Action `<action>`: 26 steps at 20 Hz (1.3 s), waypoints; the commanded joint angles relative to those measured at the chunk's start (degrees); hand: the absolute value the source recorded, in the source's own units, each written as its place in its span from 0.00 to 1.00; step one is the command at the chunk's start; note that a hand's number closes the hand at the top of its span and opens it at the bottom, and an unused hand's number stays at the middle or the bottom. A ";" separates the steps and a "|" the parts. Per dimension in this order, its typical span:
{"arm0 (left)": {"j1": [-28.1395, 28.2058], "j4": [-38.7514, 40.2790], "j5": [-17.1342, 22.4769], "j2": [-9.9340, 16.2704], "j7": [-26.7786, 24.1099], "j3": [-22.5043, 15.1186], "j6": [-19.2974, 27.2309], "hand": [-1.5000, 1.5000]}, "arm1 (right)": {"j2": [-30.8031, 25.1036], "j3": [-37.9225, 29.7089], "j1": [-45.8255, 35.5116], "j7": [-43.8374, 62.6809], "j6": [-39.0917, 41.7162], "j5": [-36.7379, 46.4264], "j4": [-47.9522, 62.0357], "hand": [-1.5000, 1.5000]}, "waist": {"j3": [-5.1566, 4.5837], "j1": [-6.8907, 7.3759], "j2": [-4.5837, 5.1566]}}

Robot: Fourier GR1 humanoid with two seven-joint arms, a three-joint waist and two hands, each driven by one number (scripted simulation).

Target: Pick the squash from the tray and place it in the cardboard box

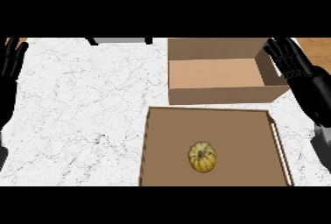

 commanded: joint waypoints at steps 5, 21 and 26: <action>2.63 2.31 -6.87 3.56 2.93 -7.29 -3.44 0.50 | -8.27 1.58 -4.96 20.21 -16.87 21.04 -6.43 0.00 | -1.80 -2.68 -2.02; 2.80 4.86 -11.08 0.30 2.84 -14.86 -6.29 0.50 | -19.09 28.27 -9.59 70.71 10.79 46.17 -26.88 0.00 | -1.39 0.26 -1.02; 0.34 6.03 -13.01 -1.58 3.17 -16.30 -5.29 0.50 | -13.67 35.17 -11.31 79.47 21.02 40.53 -22.29 0.00 | -1.55 1.78 -0.38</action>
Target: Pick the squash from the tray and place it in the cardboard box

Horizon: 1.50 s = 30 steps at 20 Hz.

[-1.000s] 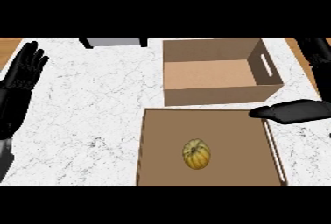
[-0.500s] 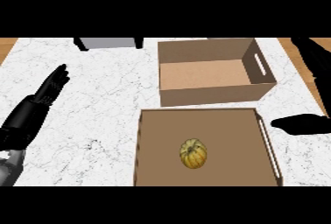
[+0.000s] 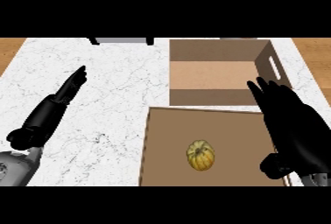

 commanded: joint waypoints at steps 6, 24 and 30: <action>-1.77 1.39 -1.23 -1.40 0.00 -1.88 -1.22 0.50 | 10.46 9.97 -5.15 18.63 13.28 -5.99 8.55 0.00 | -0.11 2.89 0.48; -3.48 3.31 -1.88 -2.81 0.87 -1.15 -0.73 0.50 | 32.70 13.50 -12.96 23.52 14.50 -5.47 39.46 0.00 | 0.18 1.47 -0.45; -3.61 5.10 -2.24 -4.81 0.37 -0.93 0.42 0.50 | 39.34 13.56 -16.77 23.53 15.84 -1.65 48.53 0.00 | 0.36 0.08 -0.39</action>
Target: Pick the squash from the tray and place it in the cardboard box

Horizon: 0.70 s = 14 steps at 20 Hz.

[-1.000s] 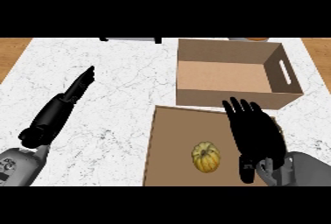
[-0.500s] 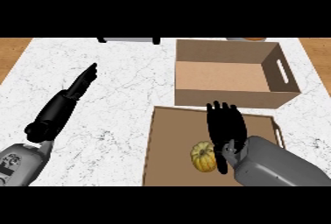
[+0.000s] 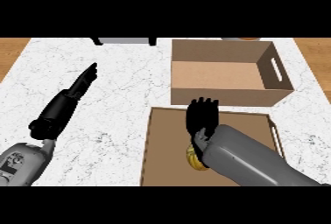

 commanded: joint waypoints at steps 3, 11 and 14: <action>0.69 1.33 -0.07 0.74 -1.11 1.38 -0.43 0.50 | 10.23 1.12 -2.08 15.02 4.82 3.66 9.52 0.00 | 0.14 -0.78 -0.03; 1.72 -0.09 -0.89 -0.38 -0.05 0.78 0.57 0.50 | 15.16 -2.21 -4.53 15.01 7.19 6.58 18.27 0.00 | 0.27 -1.22 -0.45; 2.01 2.01 0.10 0.52 -1.79 2.65 -0.94 0.50 | 14.47 -2.99 -3.03 15.02 7.86 7.51 18.21 0.00 | 0.33 -2.01 -0.15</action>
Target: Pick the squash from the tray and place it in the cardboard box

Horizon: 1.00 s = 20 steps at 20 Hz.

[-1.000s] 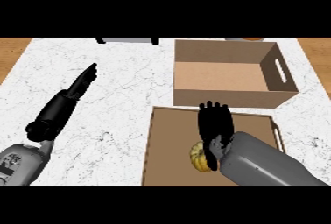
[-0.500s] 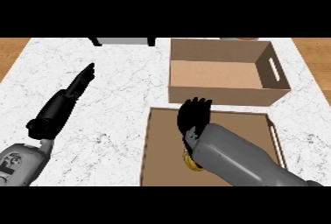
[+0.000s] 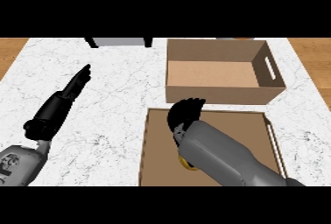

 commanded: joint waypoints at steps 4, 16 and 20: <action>0.20 -1.43 0.53 1.00 0.59 1.50 -1.29 0.50 | 4.06 -0.85 1.94 14.96 1.96 2.23 2.87 0.00 | 0.31 0.60 0.56; 1.20 -2.11 -0.96 -0.13 0.52 1.12 -1.33 0.50 | 3.92 -3.49 4.11 14.98 3.97 7.20 5.56 0.00 | 0.33 -0.15 0.58; 1.72 -1.66 0.12 1.11 0.59 3.23 -2.27 0.50 | 4.12 -4.20 7.61 14.97 2.96 8.99 3.43 0.00 | 0.34 -0.11 0.56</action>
